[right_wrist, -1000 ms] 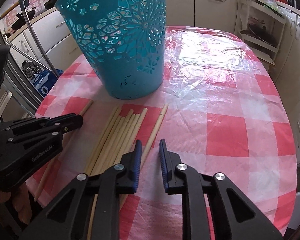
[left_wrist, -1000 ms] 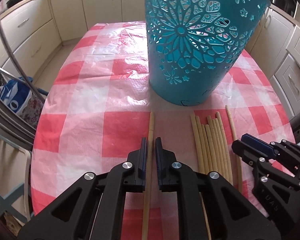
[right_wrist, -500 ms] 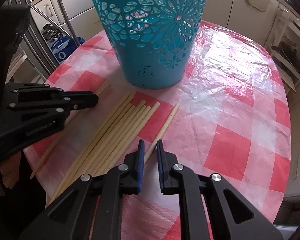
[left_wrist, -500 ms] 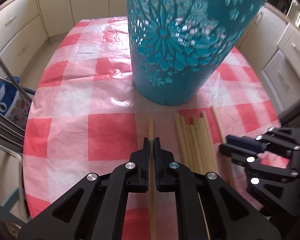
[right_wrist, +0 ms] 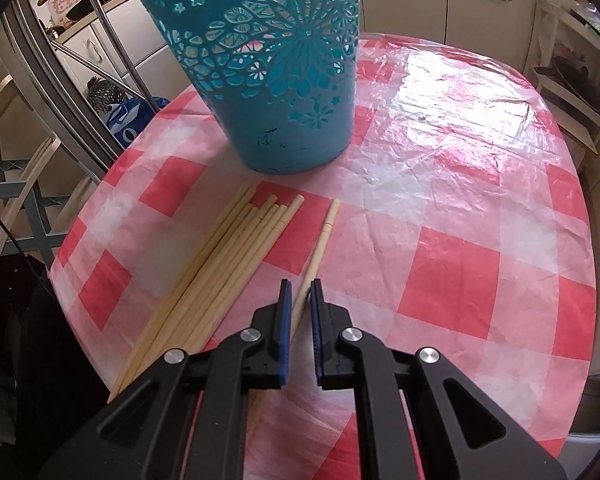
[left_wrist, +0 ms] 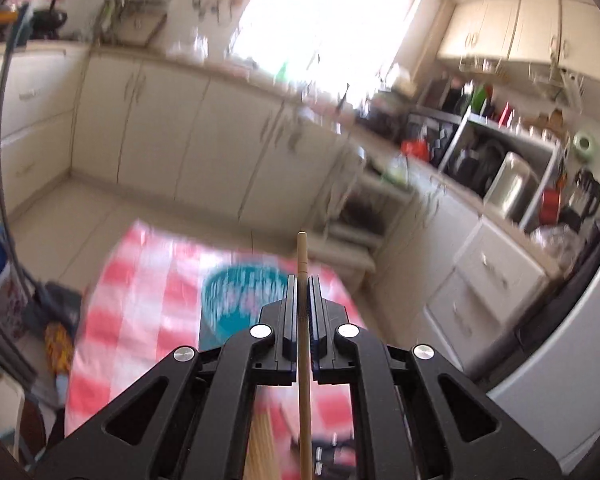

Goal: Organize utensils
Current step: 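Lift the chopstick with the left tool, drop it into the teal bin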

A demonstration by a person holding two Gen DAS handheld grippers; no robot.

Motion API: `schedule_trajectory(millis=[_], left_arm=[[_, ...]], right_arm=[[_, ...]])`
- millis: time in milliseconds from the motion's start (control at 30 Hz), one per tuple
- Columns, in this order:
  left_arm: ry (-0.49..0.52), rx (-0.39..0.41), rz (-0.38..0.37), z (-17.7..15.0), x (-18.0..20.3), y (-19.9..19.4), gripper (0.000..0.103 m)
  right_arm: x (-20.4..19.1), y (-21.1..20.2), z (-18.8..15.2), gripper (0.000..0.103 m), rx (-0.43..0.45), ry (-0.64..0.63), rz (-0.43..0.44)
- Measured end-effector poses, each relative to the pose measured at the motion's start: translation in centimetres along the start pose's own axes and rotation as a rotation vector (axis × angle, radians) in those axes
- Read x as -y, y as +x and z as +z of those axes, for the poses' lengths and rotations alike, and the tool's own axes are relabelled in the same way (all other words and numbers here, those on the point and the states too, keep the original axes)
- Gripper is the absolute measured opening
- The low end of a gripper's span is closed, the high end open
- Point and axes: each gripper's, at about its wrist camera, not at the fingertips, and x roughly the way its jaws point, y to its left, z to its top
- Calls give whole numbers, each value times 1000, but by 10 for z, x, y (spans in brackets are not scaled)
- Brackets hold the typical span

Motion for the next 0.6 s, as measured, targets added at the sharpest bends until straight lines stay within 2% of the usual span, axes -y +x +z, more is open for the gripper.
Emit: schedule_trajectory(millis=[67, 200, 267, 333, 433, 600], left_arm=[[12, 115, 32, 20, 12, 10, 4], [45, 317, 162, 43, 22, 38, 5], [42, 344, 205, 44, 20, 55, 5], [37, 330, 243, 43, 15, 77, 5], [18, 249, 281, 33, 4, 106, 5], [27, 181, 307, 5, -9, 117, 5]], right_arm=[[2, -1, -1, 10, 5, -2, 1], [1, -2, -4, 10, 17, -20, -10], [-1, -2, -4, 10, 21, -36, -19], [-4, -1, -4, 10, 23, -48, -26], [-4, -1, -3, 10, 22, -55, -28], [-3, 0, -2, 10, 15, -53, -26]])
